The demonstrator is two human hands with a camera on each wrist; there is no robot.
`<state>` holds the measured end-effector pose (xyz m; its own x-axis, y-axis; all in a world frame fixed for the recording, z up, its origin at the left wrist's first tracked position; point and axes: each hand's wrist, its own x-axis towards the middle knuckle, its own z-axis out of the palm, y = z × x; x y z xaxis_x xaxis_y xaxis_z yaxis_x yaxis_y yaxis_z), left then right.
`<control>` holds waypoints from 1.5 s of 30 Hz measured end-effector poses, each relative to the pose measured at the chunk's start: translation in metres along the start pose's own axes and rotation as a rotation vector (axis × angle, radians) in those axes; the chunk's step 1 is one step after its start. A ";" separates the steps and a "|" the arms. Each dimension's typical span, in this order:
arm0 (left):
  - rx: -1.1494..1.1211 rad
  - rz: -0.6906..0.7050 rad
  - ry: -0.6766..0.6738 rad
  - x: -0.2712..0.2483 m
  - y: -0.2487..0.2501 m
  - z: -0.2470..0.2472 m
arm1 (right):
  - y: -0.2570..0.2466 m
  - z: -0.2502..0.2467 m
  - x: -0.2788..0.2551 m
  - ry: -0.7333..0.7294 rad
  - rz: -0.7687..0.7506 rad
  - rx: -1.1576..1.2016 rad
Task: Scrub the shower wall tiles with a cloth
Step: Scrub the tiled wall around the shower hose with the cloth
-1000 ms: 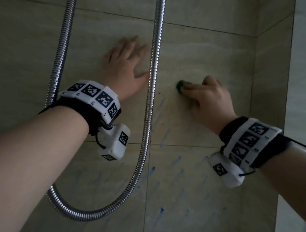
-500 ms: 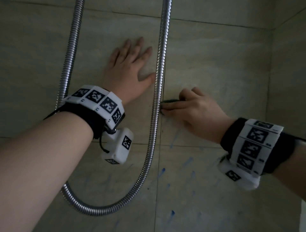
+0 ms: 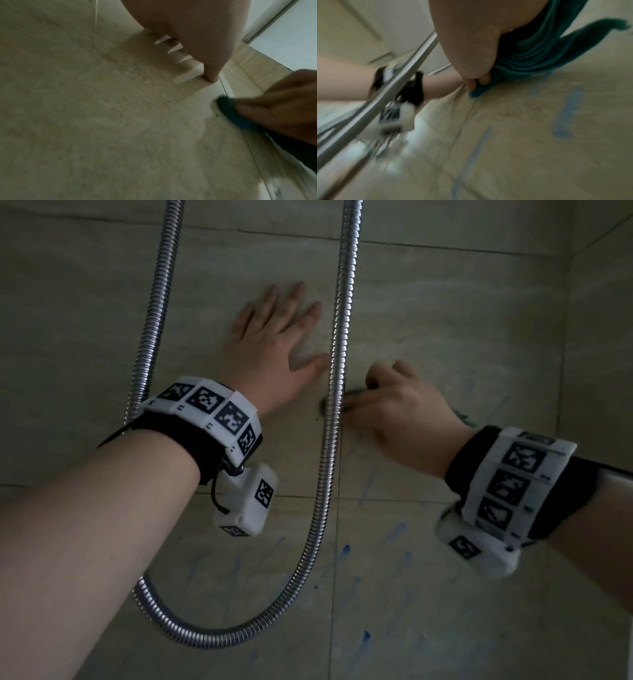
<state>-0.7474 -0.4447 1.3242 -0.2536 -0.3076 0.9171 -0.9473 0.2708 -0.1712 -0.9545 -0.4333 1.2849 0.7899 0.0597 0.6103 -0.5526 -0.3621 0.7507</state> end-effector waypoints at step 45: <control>-0.015 -0.007 0.034 -0.013 0.023 0.016 | -0.019 0.010 -0.028 0.051 0.134 0.065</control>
<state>-0.7690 -0.4494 1.3027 -0.2396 -0.2786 0.9300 -0.9459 0.2827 -0.1590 -0.9639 -0.4372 1.2512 0.6949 0.0536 0.7171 -0.6324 -0.4290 0.6449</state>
